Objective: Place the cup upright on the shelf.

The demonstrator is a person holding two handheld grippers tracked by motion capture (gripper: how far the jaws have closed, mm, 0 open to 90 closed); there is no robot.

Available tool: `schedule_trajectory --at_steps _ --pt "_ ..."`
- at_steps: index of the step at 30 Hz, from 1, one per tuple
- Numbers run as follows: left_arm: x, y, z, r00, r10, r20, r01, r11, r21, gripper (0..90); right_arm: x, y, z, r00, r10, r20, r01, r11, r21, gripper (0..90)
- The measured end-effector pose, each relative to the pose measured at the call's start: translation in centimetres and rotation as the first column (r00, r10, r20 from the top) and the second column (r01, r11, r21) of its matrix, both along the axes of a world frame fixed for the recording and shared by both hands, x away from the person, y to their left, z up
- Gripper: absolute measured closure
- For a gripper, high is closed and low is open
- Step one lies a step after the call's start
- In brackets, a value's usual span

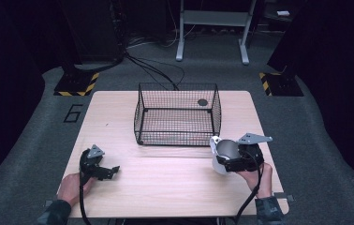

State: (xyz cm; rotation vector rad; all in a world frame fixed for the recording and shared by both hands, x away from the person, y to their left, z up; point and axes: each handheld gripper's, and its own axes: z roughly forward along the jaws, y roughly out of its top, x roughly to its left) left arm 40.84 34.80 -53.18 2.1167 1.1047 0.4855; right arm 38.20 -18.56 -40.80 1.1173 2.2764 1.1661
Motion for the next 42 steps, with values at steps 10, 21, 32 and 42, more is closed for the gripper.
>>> schedule_trajectory --at_steps 10,21,32,42 --pt "0.0 0.1 0.0 1.0 -0.007 -0.001 0.007 0.9999 0.011 0.0 1.0 1.2 1.4 0.9986 0.053 0.01 -0.053 0.998 0.031 5.7" --pt "0.0 0.1 0.1 1.0 -0.008 -0.004 0.008 0.9999 0.012 0.0 1.8 2.8 2.7 0.9955 0.091 0.026 -0.092 0.996 0.019 5.6" --pt "0.0 0.0 0.0 1.0 -0.005 -0.002 0.006 1.0 0.008 0.0 2.7 4.0 4.2 0.9916 0.12 0.048 -0.121 0.993 0.018 5.7" --pt "0.0 0.1 0.0 1.0 -0.006 -0.003 0.006 0.9999 0.008 0.0 4.0 4.8 5.0 0.9893 0.135 0.054 -0.137 0.99 0.029 5.7"
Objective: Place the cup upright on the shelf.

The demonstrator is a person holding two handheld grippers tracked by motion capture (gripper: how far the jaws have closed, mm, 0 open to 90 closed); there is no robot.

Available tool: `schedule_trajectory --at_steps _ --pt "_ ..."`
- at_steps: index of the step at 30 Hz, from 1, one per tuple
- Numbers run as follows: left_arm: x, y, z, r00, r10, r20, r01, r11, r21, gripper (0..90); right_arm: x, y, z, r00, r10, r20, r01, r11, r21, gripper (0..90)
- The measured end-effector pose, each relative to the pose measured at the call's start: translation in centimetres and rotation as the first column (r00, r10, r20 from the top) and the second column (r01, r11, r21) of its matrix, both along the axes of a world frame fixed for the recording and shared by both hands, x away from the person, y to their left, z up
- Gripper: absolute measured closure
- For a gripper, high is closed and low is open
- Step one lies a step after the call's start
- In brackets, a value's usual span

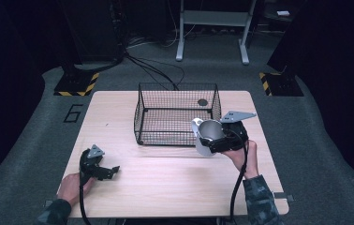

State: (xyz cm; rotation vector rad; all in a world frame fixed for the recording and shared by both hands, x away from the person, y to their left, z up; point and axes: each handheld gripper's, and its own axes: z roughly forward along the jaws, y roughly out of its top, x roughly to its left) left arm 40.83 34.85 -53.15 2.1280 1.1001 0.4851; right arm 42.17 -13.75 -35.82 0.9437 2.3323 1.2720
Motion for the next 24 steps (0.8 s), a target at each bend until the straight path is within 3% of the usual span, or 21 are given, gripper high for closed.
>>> schedule_trajectory --at_steps 24 --pt "0.0 0.0 0.0 1.0 -0.002 0.0 0.002 1.0 0.001 0.0 2.3 1.8 2.1 0.9997 0.018 0.018 -0.018 1.0 -0.01 5.7"
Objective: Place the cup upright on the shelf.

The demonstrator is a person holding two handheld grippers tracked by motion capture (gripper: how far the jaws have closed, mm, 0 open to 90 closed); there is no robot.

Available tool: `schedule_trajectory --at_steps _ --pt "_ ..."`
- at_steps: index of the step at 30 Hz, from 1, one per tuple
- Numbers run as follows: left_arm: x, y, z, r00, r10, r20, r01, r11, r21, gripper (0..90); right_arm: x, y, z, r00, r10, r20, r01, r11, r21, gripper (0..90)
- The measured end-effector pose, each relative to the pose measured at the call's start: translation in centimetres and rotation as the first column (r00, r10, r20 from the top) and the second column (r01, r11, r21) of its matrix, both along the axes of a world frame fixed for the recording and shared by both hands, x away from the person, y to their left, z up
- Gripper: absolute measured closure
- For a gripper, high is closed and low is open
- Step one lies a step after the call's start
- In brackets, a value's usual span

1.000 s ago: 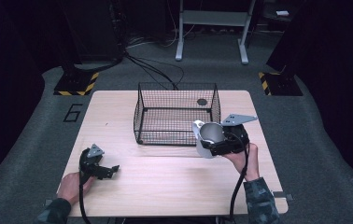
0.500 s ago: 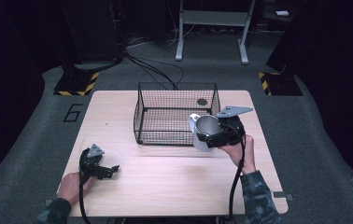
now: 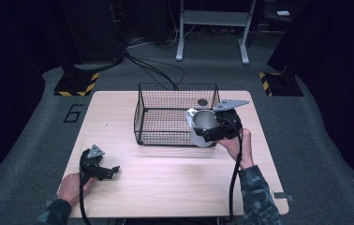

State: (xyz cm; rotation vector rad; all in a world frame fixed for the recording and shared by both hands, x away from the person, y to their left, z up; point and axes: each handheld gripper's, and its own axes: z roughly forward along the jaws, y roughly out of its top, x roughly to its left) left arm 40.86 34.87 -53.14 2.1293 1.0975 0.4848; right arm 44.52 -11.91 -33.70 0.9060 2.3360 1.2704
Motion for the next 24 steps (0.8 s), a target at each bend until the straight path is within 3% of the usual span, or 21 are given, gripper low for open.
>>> schedule_trajectory --at_steps 24 --pt "0.0 0.0 0.0 1.0 0.0 -0.003 0.0 1.0 0.003 0.0 3.2 1.8 0.7 0.9999 0.011 -0.004 -0.011 1.0 -0.022 5.7"
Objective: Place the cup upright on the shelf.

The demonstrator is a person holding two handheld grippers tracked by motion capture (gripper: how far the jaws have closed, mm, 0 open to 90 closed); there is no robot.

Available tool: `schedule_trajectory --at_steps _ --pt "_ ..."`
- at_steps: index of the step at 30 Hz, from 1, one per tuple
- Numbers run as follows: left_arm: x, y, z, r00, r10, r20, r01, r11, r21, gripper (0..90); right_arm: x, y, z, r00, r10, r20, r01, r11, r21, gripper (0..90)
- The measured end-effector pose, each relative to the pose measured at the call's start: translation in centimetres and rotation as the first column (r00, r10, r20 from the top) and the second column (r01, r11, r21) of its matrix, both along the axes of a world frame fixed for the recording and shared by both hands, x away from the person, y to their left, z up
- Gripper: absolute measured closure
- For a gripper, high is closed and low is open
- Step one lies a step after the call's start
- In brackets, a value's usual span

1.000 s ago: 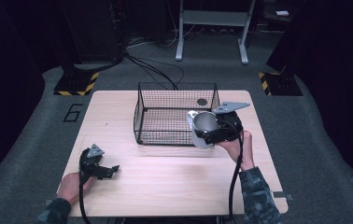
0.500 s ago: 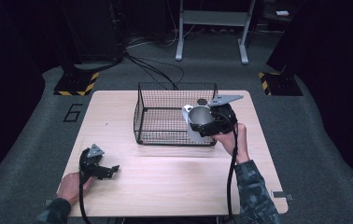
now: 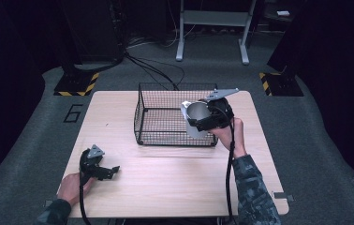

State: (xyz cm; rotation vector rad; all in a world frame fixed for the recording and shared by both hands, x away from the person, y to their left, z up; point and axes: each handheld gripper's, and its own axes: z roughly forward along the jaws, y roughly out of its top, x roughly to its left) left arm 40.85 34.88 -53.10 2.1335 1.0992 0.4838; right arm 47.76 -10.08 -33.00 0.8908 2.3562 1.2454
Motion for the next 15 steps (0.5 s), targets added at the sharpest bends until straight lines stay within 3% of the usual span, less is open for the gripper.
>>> schedule_trajectory --at_steps 15 --pt "0.0 0.0 0.0 1.0 0.002 0.002 -0.002 1.0 -0.001 0.0 2.9 1.4 -0.4 0.9998 -0.011 -0.018 0.011 1.0 -0.003 5.6"
